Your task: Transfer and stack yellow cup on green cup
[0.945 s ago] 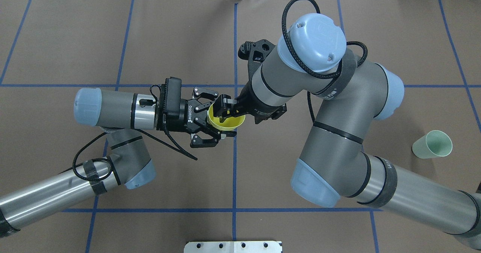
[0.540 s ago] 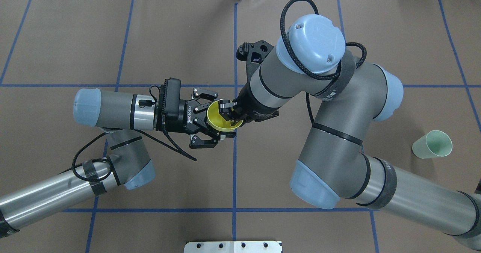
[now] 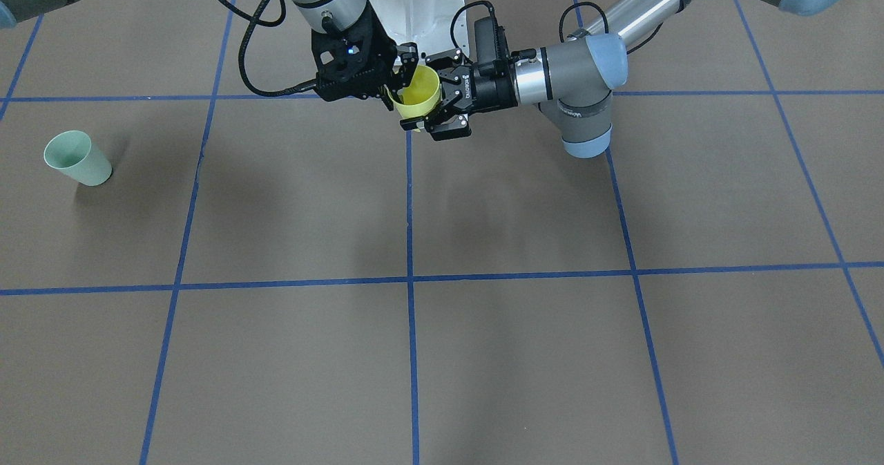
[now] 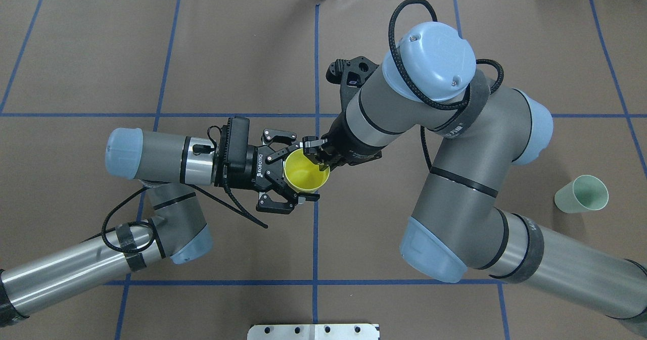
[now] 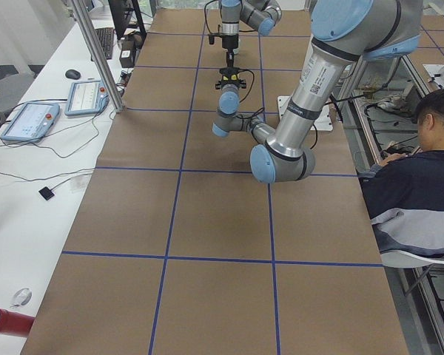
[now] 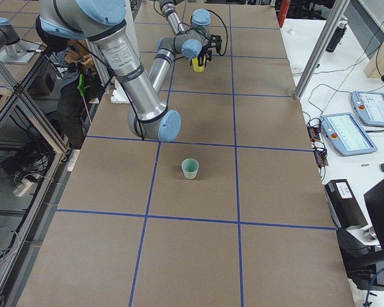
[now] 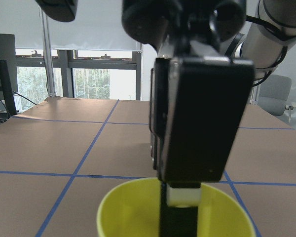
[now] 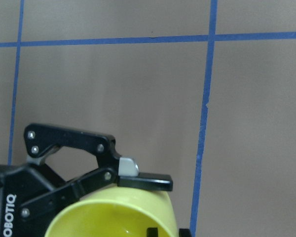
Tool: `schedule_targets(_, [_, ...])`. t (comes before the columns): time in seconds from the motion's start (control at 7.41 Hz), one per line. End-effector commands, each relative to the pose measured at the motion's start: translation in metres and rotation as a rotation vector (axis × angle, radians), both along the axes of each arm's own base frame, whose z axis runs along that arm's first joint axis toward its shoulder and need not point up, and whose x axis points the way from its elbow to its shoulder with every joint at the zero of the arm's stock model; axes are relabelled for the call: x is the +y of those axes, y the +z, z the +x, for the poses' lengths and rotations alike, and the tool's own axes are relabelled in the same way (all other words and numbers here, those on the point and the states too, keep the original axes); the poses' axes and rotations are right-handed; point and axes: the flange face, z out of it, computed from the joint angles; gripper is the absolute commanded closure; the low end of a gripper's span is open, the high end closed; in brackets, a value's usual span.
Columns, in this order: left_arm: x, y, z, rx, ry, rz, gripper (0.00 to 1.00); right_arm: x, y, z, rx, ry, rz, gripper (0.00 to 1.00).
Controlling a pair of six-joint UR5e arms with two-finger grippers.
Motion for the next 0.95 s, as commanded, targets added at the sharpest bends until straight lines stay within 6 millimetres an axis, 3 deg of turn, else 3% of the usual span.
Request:
schedule_targets(0.0, [0.007,0.000,0.004,0.003,0.012,0.001,0.00,-0.007,0.014,0.010,0.016,0.018,-0.011,1.00])
schedule_targets(0.41, [0.006,-0.003,0.002,0.011,0.010,0.000,0.00,-0.009,0.018,0.013,0.020,0.024,-0.013,1.00])
schedule_targets(0.81, [0.002,-0.006,0.003,0.017,-0.026,-0.017,0.00,0.006,0.024,0.041,-0.003,0.027,0.001,1.00])
